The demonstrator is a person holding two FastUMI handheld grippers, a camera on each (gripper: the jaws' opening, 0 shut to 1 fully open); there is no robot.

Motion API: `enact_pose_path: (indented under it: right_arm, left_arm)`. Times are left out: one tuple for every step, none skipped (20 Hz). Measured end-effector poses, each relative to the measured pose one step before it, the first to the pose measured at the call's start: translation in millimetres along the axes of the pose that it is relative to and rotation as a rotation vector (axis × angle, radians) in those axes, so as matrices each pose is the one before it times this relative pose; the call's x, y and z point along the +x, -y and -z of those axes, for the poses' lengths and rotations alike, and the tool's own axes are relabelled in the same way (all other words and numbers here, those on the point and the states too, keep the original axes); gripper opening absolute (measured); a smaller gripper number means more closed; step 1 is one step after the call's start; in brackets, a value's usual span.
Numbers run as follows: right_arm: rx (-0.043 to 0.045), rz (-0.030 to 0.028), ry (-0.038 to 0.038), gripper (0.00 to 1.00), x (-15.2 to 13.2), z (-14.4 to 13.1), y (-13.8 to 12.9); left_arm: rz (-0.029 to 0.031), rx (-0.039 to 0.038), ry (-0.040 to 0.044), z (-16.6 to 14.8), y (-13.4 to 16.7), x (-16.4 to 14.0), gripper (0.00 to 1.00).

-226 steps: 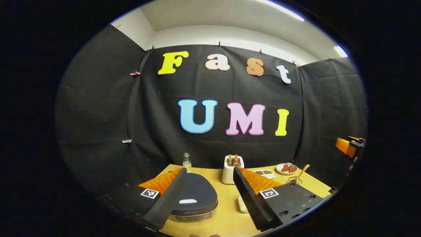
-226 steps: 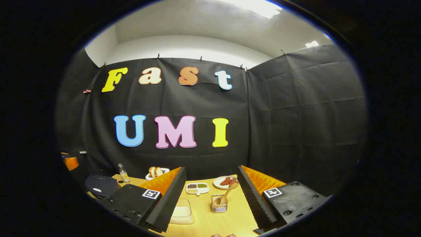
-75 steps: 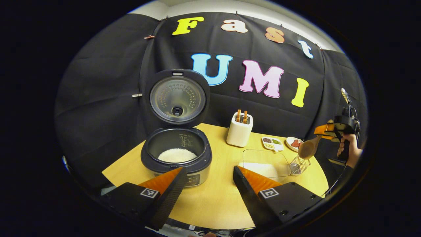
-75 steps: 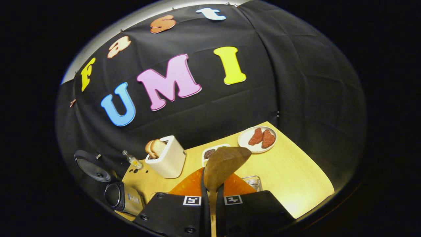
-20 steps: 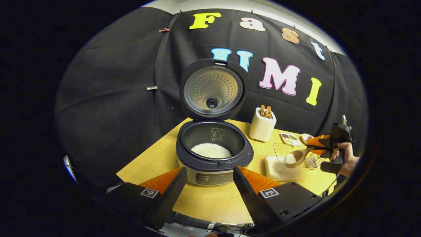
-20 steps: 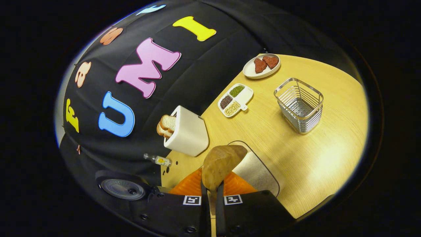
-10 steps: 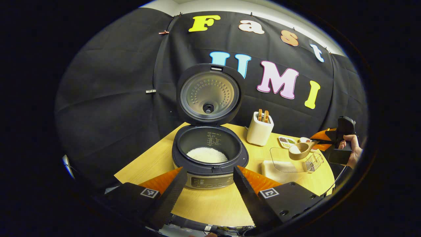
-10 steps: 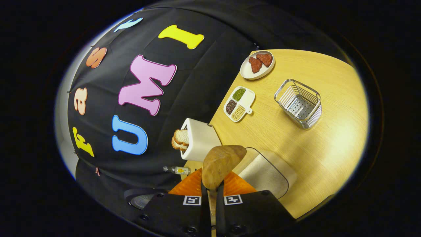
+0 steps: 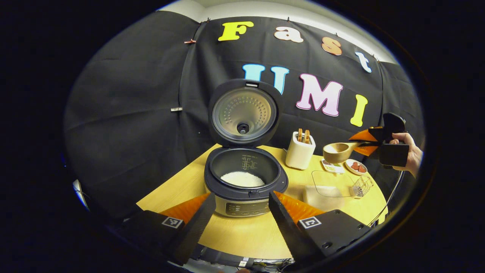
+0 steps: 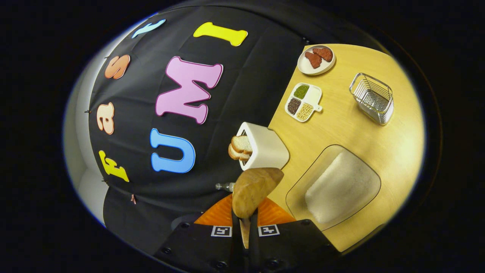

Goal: Close the left gripper, press the button to open the rice cooker; take a wooden spoon from the chopstick holder with the right hand, scoop a spoonful of rice and pour it into the rice cooker, then put the wooden spoon back into the chopstick holder.

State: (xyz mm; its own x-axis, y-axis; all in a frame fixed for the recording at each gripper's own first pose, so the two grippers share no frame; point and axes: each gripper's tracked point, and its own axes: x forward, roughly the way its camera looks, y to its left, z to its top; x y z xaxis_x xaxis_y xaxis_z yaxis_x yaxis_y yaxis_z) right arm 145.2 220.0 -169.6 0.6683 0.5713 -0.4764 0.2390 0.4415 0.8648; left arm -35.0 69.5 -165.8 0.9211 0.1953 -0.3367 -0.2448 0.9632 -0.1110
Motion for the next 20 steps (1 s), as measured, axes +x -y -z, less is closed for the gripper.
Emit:
enact_pose_path:
  right_arm:
    - [-0.00467, -0.01329, -0.01633, 0.10, 5.12, 11.22, -8.59]
    - [-0.00796, -0.01074, -0.01896, 0.10, 4.41, 11.20, -7.57]
    - [-0.01442, -0.00338, -0.01922, 0.10, 5.19, 11.84, -6.28]
    - [-0.01545, -0.00052, -0.01053, 0.10, 4.00, 8.36, -2.95]
    - [-0.02341, -0.00242, -0.01107, 0.10, 4.61, 10.44, -4.86]
    - [-0.02538, -0.00378, -0.01320, 0.10, 5.96, 11.33, -5.09]
    - [-0.02469, -0.00792, -0.01604, 0.10, 7.55, 12.60, -5.89]
    - [-0.01790, -0.00545, -0.02178, 0.10, 8.94, 12.87, -3.95]
    - [-0.01563, -0.00270, -0.01812, 0.10, 4.79, 11.03, -4.98]
    - [-0.01918, -0.00119, -0.01181, 0.10, 7.18, 9.84, -3.95]
    - [-0.02381, 0.00161, -0.00640, 0.10, 6.71, 7.99, -3.15]
    - [-0.03100, -0.00071, -0.00549, 0.10, 7.32, 8.58, -3.98]
    - [-0.04111, -0.00373, -0.00353, 0.10, 4.88, 6.98, -5.87]
    - [-0.05290, -0.00680, -0.00227, 0.10, 5.40, 6.94, -6.69]
    - [-0.06033, -0.00653, -0.00213, 0.10, 5.57, 6.53, -5.61]
    - [-0.06099, -0.00414, -0.00353, 0.10, 7.70, 6.59, -5.36]
    - [-0.06399, -0.00622, -0.00217, 0.10, 4.49, 7.87, -5.70]
    - [-0.06462, -0.00883, -0.00004, 0.10, 4.74, 4.60, -6.71]
    - [-0.06617, -0.00829, 0.00068, 0.10, 3.37, 4.92, -7.04]
    - [-0.06787, -0.01049, 0.00339, 0.10, 3.71, 2.74, -6.81]
  left_arm:
    - [-0.00141, -0.00560, -0.00029, 0.46, -2.21, -0.91, 0.95]
    - [-0.00284, -0.00520, 0.00754, -2.71, -2.75, -1.88, 0.95]
    - [-0.00340, -0.00726, 0.00899, -2.84, -3.54, -2.84, 0.95]
    - [-0.00238, -0.00495, 0.00367, -1.71, -2.71, -0.72, 0.95]
    - [-0.00532, -0.00484, 0.00369, -0.41, -3.87, 0.22, 0.95]
    - [-0.00770, -0.00446, 0.00235, -1.29, -5.47, -0.56, 0.92]
    - [-0.00749, -0.00536, 0.00047, 0.14, -5.87, -0.41, 0.95]
    - [-0.00823, -0.00596, -0.00183, 0.81, -5.97, -0.03, 0.95]
    - [-0.00780, -0.00432, -0.00413, 2.17, -6.05, 1.36, 0.95]
    - [-0.01019, 0.00543, -0.00337, 1.68, -7.09, 0.89, 0.95]
    - [-0.01467, 0.01272, -0.00295, 2.87, -7.31, 0.94, 0.95]
    - [-0.01244, 0.01207, -0.00213, 1.40, -7.78, 0.69, 0.96]
    - [-0.01024, 0.00650, -0.00008, 0.60, -6.84, -0.08, 0.95]
    - [-0.00922, -0.00184, -0.00018, -0.28, -6.12, 0.00, 0.95]
    - [-0.00694, -0.00906, -0.00205, 0.99, -5.47, -0.56, 0.92]
    - [-0.00667, -0.01288, -0.00387, 0.66, -4.90, 0.49, 0.96]
    - [-0.00711, -0.01061, -0.00715, 3.71, -3.98, 0.67, 0.95]
    - [-0.00892, -0.00662, -0.00767, 3.14, -3.60, 0.73, 0.95]
    - [-0.00817, -0.00454, -0.00497, 2.26, -2.88, 1.23, 0.95]
    - [-0.00579, -0.00470, -0.00324, 1.26, -2.39, -0.41, 0.95]
